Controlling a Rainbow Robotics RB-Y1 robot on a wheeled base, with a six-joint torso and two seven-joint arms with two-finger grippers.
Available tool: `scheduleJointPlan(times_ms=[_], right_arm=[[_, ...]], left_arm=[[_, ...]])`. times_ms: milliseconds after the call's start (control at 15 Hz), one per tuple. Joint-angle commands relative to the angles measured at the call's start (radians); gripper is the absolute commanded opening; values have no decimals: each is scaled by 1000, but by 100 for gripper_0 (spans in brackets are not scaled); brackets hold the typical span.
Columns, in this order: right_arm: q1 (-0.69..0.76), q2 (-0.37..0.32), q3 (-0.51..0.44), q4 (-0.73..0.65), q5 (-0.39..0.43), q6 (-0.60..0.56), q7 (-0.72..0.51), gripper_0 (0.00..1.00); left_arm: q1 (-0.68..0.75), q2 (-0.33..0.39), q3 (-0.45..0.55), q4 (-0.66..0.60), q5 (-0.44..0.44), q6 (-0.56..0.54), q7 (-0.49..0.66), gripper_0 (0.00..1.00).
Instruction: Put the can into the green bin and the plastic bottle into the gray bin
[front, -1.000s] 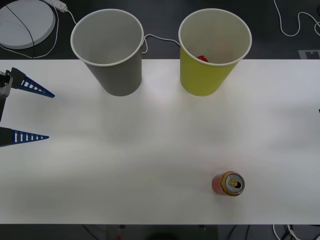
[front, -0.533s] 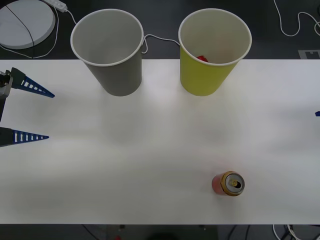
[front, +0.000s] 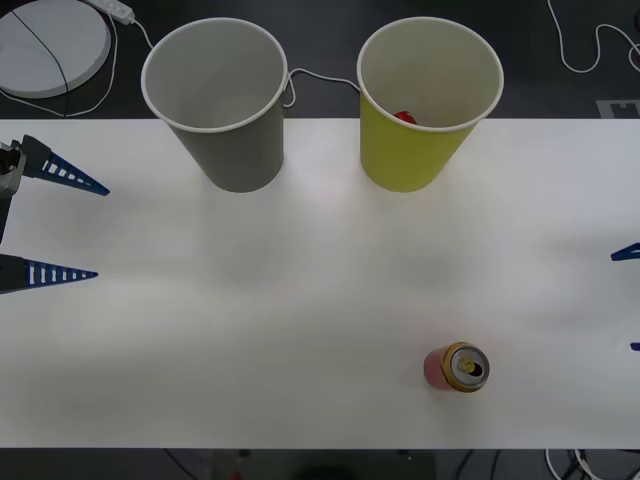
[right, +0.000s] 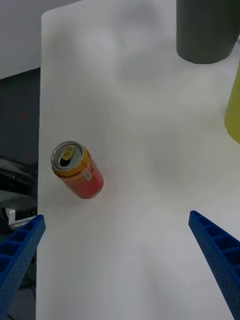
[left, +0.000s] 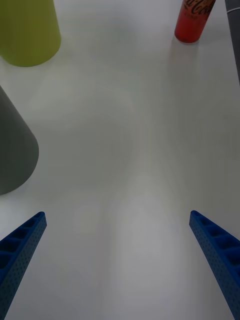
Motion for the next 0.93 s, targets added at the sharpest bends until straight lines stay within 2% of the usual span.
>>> scheduleJointPlan(times_ms=[67, 600, 933], right_arm=[[1, 35, 27, 58, 1, 0, 135, 100], [-35, 125, 113, 222, -1, 0, 415, 100], [-99, 148, 259, 434, -84, 0, 607, 100]], left_arm=[[0, 0, 0, 0, 0, 0, 0, 100], [0, 0, 0, 0, 0, 0, 0, 100], [0, 0, 0, 0, 0, 0, 0, 100]])
